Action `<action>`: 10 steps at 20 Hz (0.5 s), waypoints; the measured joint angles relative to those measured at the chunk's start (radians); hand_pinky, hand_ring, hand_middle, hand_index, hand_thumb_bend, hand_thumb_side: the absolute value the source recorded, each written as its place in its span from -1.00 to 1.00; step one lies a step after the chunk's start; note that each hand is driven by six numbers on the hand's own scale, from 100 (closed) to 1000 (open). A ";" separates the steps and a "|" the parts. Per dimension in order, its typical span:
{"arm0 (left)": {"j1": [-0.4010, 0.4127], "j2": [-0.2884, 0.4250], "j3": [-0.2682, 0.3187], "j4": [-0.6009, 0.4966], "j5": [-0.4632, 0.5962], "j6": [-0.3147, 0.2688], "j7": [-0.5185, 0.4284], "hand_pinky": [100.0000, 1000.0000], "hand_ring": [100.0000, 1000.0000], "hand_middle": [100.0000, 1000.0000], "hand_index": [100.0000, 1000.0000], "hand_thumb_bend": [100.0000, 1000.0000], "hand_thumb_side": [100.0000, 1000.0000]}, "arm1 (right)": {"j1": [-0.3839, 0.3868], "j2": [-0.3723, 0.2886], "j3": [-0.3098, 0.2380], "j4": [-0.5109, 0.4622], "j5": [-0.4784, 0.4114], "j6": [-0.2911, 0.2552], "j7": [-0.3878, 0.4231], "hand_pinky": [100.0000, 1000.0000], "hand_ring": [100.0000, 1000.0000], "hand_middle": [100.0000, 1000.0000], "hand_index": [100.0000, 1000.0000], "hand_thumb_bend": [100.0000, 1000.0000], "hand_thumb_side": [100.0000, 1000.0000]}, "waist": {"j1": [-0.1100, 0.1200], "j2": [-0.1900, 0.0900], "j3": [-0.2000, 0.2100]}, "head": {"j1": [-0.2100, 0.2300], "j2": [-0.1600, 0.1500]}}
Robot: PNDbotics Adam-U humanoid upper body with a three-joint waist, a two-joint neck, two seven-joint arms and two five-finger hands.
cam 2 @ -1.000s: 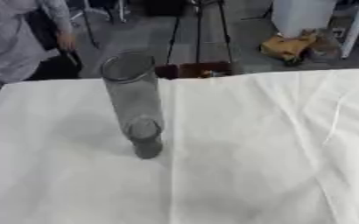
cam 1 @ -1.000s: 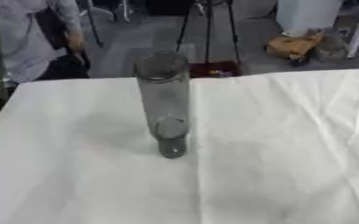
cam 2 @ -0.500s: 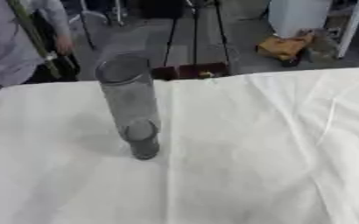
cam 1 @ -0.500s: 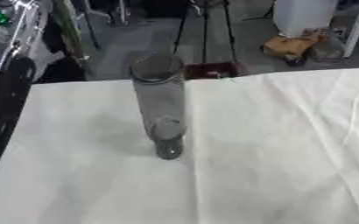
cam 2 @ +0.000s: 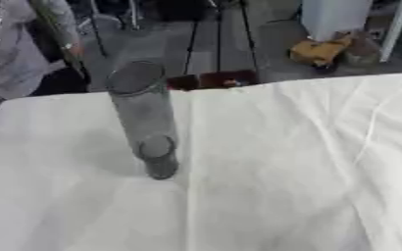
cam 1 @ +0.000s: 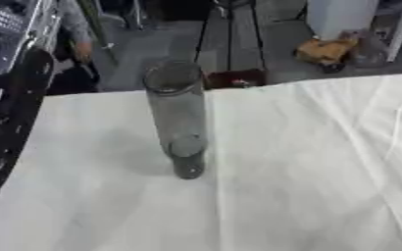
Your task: Arrange flowers into the vase.
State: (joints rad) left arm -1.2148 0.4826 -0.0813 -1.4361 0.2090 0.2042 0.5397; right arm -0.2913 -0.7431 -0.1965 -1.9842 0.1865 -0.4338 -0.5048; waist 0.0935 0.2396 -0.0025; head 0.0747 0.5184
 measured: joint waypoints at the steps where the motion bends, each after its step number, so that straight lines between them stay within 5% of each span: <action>1: -0.005 0.000 0.001 0.002 0.004 -0.002 0.009 -1.00 -1.00 -1.00 -1.00 -1.00 0.65 | 0.000 0.000 0.000 0.000 0.000 0.000 0.000 0.76 1.00 0.62 0.77 -1.00 1.00 | 0.001 0.000 -0.001 | -0.001 0.000; 10: -0.038 -0.051 0.015 0.014 0.132 0.001 0.073 -1.00 -1.00 -1.00 -1.00 -1.00 0.69 | -0.001 0.000 0.004 0.000 -0.005 0.003 0.003 0.76 1.00 0.62 0.77 -1.00 1.00 | 0.006 -0.006 -0.011 | -0.006 0.000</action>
State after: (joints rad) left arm -1.2532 0.4312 -0.0658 -1.4221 0.3412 0.2056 0.6122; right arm -0.2926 -0.7431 -0.1928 -1.9842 0.1817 -0.4308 -0.5015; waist 0.0996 0.2332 -0.0135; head 0.0689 0.5189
